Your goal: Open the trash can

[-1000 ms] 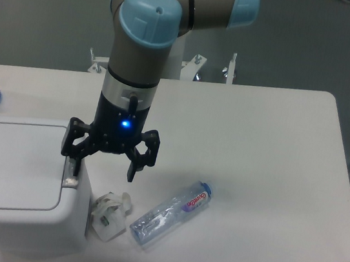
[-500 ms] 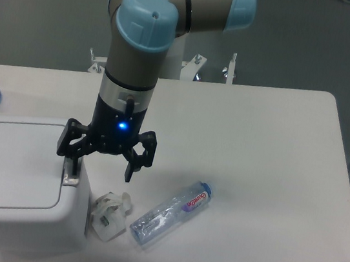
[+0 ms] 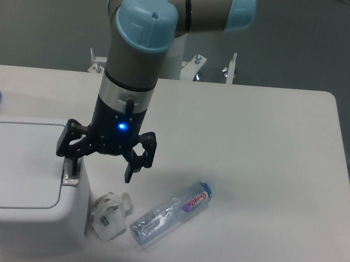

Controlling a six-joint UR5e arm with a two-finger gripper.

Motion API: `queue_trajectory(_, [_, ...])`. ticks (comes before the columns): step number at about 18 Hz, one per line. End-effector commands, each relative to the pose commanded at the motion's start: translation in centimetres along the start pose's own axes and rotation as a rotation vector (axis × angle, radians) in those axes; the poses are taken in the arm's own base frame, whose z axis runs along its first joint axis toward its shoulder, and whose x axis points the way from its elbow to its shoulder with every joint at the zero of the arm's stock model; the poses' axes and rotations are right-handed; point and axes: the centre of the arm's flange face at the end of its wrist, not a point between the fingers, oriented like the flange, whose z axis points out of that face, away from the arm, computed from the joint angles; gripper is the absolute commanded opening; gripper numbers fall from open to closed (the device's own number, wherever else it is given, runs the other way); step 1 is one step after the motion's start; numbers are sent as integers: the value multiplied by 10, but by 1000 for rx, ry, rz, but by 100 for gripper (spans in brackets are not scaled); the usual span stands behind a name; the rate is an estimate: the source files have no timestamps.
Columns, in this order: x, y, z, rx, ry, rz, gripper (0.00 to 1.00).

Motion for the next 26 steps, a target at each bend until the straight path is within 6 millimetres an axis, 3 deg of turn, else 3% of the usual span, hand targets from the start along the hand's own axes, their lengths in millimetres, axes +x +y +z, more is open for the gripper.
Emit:
queue_trajectory(7, [1, -1, -3, 6, 0, 0, 100])
queue_trajectory(9, [3, -7, -14, 28, 0, 6, 100])
queue_trajectory(12, [-1, -23, -45, 91, -13, 8, 100])
queue_trajectory(16, [-49, -38, -93, 173, -92, -16, 100])
queue_trajectory(19, [-93, -29, -122, 155, -253, 66, 100])
queue_trajectory(20, [-95, -26, -126, 132, -266, 121, 100])
queue_trajectory(23, [-125, -14, -133, -4, -341, 281, 100])
queue_trajectory(26, [-135, -7, -139, -92, -403, 420, 100])
